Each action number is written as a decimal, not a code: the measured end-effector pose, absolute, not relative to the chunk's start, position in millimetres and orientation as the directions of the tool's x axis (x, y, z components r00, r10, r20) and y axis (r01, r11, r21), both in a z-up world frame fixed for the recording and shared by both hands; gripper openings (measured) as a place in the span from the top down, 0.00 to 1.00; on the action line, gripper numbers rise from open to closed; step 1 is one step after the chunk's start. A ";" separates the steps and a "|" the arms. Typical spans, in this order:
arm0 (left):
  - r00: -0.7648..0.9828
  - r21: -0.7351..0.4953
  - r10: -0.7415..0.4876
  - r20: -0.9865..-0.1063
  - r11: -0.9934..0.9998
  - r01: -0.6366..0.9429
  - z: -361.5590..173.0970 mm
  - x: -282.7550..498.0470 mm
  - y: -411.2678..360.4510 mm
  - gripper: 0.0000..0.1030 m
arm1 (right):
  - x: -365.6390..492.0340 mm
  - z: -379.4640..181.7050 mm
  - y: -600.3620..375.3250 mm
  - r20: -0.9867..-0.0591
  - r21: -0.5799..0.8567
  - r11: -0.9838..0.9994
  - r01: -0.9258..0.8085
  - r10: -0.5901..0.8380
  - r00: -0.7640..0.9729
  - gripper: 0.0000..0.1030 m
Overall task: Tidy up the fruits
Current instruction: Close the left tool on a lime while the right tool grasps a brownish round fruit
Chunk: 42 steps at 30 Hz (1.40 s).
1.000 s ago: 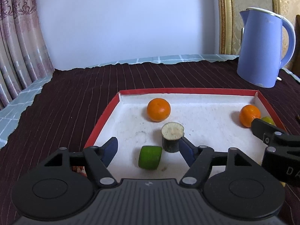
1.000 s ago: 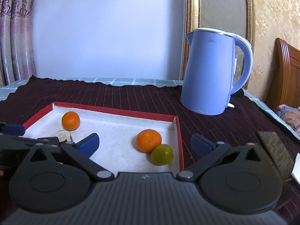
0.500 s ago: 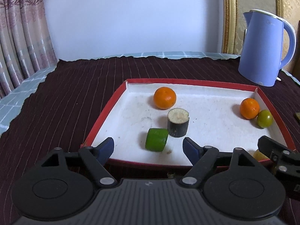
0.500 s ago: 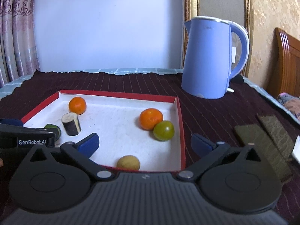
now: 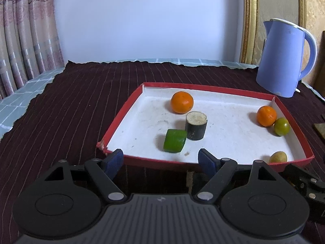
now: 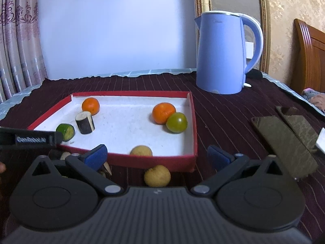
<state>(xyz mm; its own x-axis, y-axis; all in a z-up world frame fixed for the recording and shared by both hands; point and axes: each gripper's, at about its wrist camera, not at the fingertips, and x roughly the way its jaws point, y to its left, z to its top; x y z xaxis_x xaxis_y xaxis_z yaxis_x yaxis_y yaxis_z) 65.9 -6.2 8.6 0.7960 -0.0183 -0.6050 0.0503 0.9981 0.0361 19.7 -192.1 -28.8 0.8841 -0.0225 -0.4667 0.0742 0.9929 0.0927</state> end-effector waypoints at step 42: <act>0.720 -0.048 -0.279 -0.635 0.945 0.324 -18.7 18.3 -32.1 0.68 | 5.0 -46.1 -210.2 -0.505 0.063 0.998 0.021 0.014 0.863 0.10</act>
<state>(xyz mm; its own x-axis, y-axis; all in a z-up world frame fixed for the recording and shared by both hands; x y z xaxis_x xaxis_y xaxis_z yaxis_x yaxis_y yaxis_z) 18.3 -32.1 -18.7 0.7198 -0.2794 -0.6355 0.3242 0.9448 -0.0483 5.0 -210.2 -46.1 0.8633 0.0137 -0.5045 0.0213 0.9978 0.0634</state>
